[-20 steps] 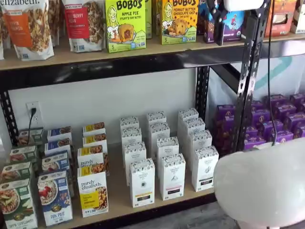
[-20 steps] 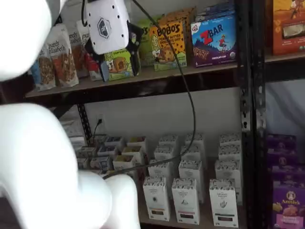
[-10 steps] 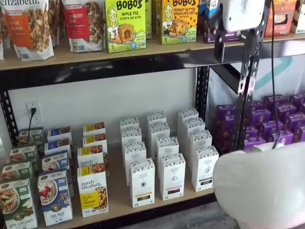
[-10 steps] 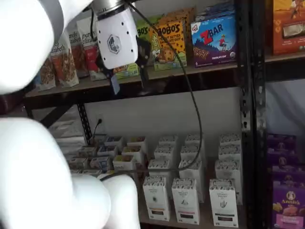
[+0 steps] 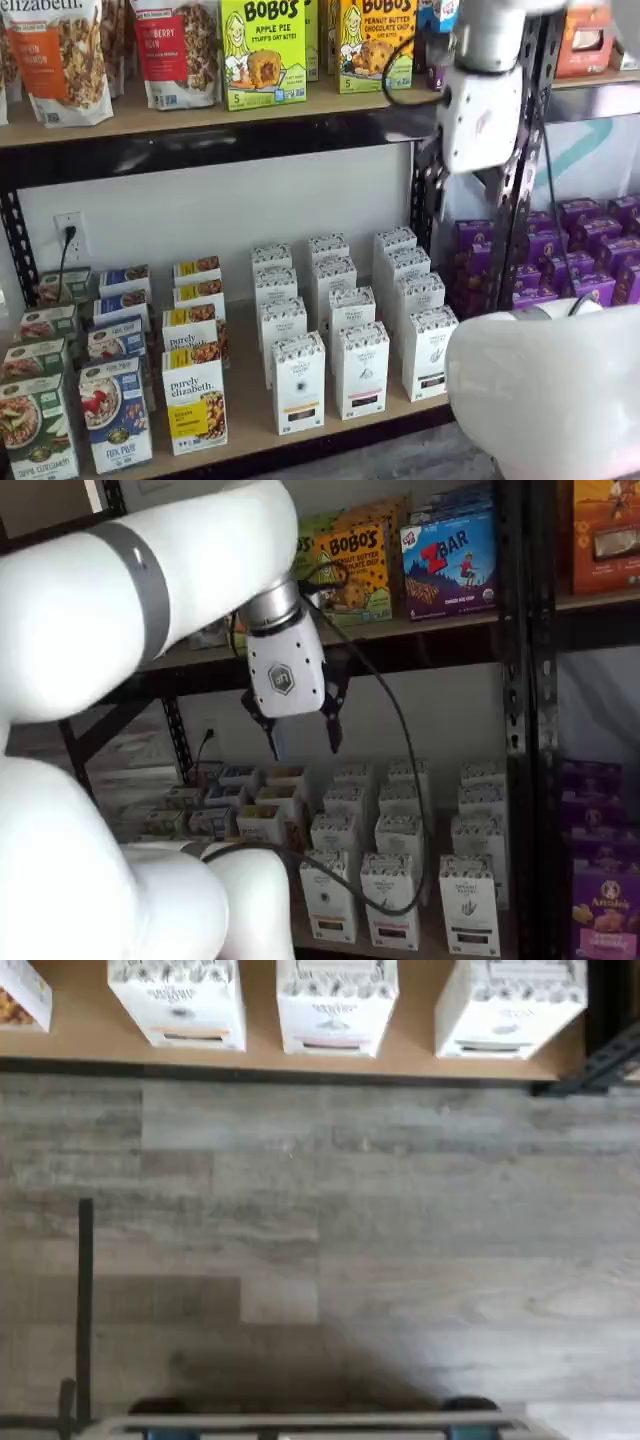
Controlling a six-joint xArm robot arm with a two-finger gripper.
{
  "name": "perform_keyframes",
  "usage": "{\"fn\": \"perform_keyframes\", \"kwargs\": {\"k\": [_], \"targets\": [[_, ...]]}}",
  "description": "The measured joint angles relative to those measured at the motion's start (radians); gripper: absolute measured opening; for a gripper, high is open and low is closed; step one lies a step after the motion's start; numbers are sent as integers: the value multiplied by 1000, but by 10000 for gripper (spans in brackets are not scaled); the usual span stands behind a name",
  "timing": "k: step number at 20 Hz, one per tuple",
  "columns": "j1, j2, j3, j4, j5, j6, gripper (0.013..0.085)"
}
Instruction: Pick up the white box with a green strip in the middle, on the bottom shelf, the sixth box from the left
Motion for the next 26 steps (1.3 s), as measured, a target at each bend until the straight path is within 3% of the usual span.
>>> {"fn": "perform_keyframes", "kwargs": {"k": [9, 12, 20, 25, 26], "targets": [[2, 115, 254, 19, -370, 5, 850], [16, 168, 313, 0, -509, 31, 850], [38, 482, 358, -39, -871, 89, 850], [14, 687, 346, -86, -1102, 114, 850], [7, 731, 333, -73, -1130, 95, 850]]}}
